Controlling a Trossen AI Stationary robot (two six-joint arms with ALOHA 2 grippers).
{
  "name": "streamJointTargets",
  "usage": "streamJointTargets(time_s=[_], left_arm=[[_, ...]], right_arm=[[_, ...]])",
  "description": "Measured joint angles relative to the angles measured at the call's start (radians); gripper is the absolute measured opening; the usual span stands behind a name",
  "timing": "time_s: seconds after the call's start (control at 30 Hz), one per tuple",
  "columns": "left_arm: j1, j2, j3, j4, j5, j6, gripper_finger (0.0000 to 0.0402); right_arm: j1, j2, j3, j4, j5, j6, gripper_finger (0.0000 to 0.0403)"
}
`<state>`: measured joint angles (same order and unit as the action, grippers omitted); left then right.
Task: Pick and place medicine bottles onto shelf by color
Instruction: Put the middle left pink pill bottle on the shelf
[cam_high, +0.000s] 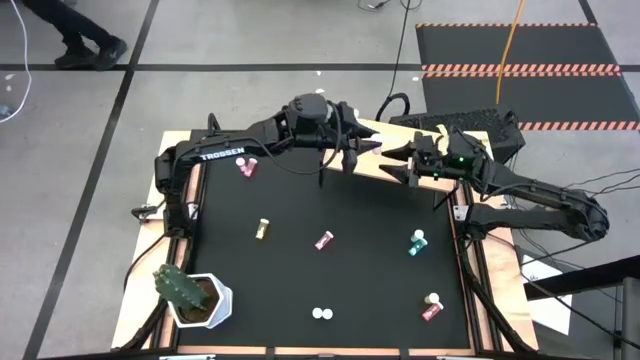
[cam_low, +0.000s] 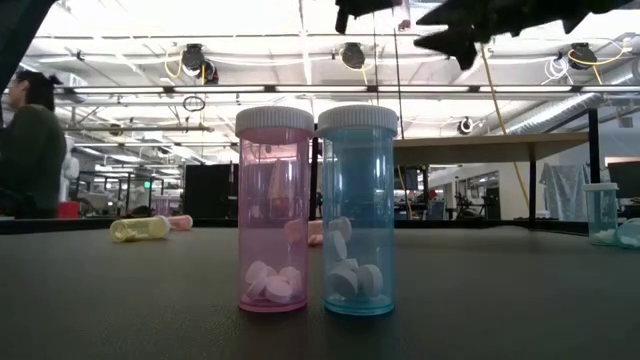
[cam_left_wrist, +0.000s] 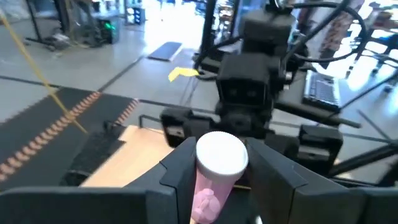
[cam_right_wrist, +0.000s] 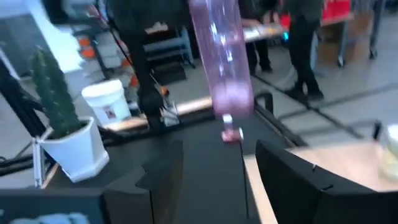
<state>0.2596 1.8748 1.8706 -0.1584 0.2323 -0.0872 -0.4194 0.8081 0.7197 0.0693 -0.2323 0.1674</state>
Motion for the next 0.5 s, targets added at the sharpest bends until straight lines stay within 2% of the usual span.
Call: streamJointTargets(time_s=[0.13,0.33,0.5], left_arm=[[0.005,0.005,-0.001,-0.061,0.077,-0.066,0.0129],[0.004,0.004,-0.001,-0.081,0.083,-0.11,0.0129],[0.004,0.004,-0.001,-0.081,0.087,-0.146,0.0129]], right_arm=[[0.009,0.019,0.001,0.094,0.018,0.0,0.0196],[0.01,0.066,0.003,0.121,-0.1,0.046,0.0196],[0.019,0.102,0.003,0.162,-0.131,0.082,0.0196]])
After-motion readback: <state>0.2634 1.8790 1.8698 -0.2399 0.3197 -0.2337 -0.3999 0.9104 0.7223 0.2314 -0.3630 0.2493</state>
